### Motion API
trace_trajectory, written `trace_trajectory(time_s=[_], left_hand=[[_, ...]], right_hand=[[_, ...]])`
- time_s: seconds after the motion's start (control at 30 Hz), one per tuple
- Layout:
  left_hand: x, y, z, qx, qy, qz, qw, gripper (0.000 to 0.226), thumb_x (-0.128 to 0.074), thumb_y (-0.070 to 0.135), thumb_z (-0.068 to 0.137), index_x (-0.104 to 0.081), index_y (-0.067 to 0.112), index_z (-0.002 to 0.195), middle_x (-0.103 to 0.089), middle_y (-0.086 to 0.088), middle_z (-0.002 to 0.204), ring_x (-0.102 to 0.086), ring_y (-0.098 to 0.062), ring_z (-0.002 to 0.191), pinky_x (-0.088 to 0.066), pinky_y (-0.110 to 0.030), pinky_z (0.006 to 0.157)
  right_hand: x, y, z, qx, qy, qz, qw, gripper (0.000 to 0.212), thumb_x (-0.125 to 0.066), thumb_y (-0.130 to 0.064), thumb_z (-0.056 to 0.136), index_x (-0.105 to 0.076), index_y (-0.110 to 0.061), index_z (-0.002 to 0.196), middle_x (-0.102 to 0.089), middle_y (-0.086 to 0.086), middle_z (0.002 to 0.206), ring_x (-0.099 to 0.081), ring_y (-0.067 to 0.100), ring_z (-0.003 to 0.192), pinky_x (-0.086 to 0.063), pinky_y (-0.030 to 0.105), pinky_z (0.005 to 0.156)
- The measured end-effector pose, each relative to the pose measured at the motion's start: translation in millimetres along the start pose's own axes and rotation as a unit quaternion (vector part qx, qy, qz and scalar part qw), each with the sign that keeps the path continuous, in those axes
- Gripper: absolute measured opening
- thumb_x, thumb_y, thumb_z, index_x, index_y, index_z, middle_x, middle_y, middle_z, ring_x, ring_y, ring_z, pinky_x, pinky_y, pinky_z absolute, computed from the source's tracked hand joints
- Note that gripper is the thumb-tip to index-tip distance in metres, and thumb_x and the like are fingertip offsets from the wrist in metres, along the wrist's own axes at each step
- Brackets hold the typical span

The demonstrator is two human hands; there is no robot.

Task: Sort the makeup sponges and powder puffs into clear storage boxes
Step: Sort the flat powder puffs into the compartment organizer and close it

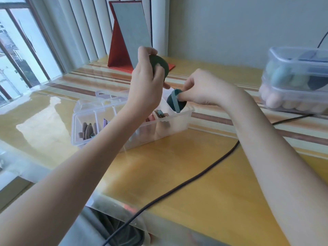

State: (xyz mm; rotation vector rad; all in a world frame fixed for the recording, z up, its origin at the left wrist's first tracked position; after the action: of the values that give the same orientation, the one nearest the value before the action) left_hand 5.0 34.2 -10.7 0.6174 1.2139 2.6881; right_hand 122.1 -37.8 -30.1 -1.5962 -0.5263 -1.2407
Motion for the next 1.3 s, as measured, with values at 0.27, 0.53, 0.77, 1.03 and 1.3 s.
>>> trace_trajectory(time_s=[0.27, 0.53, 0.77, 1.03, 1.3], left_hand=[[-12.2, 4.4, -4.2, -0.032, -0.057, 0.030, 0.997, 0.026, -0.030, 0.005, 0.097, -0.035, 0.007, 0.122, -0.045, 0.007, 0.092, -0.056, 0.007, 0.081, -0.047, -0.007, 0.064], [-29.4, 1.0, -10.4, -0.013, -0.165, 0.075, 0.983, 0.023, -0.028, 0.009, 0.095, -0.035, 0.012, 0.117, -0.054, -0.009, 0.092, -0.057, -0.029, 0.082, -0.051, -0.043, 0.072], [-29.8, 1.8, -11.4, 0.003, -0.175, 0.065, 0.982, 0.016, -0.028, 0.012, 0.098, -0.039, 0.009, 0.110, -0.053, -0.003, 0.086, -0.057, -0.034, 0.084, -0.054, -0.047, 0.072], [-41.0, -9.7, -14.8, -0.005, -0.255, 0.145, 0.956, 0.047, -0.058, 0.020, 0.093, -0.036, 0.014, 0.134, -0.057, -0.005, 0.117, -0.057, -0.021, 0.101, -0.045, -0.023, 0.082], [-34.7, -14.5, -10.1, 0.028, -0.199, 0.119, 0.972, 0.036, -0.036, 0.005, 0.092, -0.032, 0.010, 0.127, -0.055, -0.002, 0.083, -0.048, -0.008, 0.070, -0.038, -0.013, 0.055]], right_hand=[[-19.3, -18.9, -12.3, 0.070, -0.099, -0.072, 0.990, 0.019, -0.060, -0.030, 0.092, -0.068, -0.015, 0.083, -0.048, -0.004, 0.062, -0.043, 0.014, 0.055, -0.029, 0.025, 0.047], [0.5, 8.1, 3.8, 0.034, -0.040, 0.171, 0.984, 0.034, -0.057, -0.043, 0.093, -0.074, -0.018, 0.078, -0.046, -0.005, 0.064, -0.043, 0.014, 0.056, -0.039, 0.023, 0.048], [-2.5, 7.8, 11.7, 0.036, 0.069, 0.254, 0.964, 0.019, -0.070, -0.031, 0.087, -0.058, -0.016, 0.089, -0.068, 0.002, 0.087, -0.068, 0.010, 0.065, -0.046, 0.019, 0.045], [15.6, 34.2, 9.5, -0.045, 0.163, 0.386, 0.907, 0.012, -0.069, -0.009, 0.076, -0.057, -0.009, 0.079, -0.064, 0.010, 0.081, -0.060, 0.010, 0.042, -0.051, 0.022, 0.048], [1.8, 11.3, 3.2, 0.002, 0.003, 0.220, 0.976, 0.012, -0.071, -0.012, 0.074, -0.059, -0.014, 0.072, -0.061, 0.000, 0.061, -0.056, 0.006, 0.047, -0.041, 0.020, 0.040]])
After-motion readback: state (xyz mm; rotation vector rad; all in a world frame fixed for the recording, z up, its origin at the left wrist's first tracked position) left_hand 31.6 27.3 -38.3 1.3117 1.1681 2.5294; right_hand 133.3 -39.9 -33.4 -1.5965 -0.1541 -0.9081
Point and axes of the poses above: each hand's wrist, its own z-axis towards the middle knuckle, its own x-axis out of the back of the hand, y = z × x, the point moved 8 cm from there along z, towards the middle knuckle
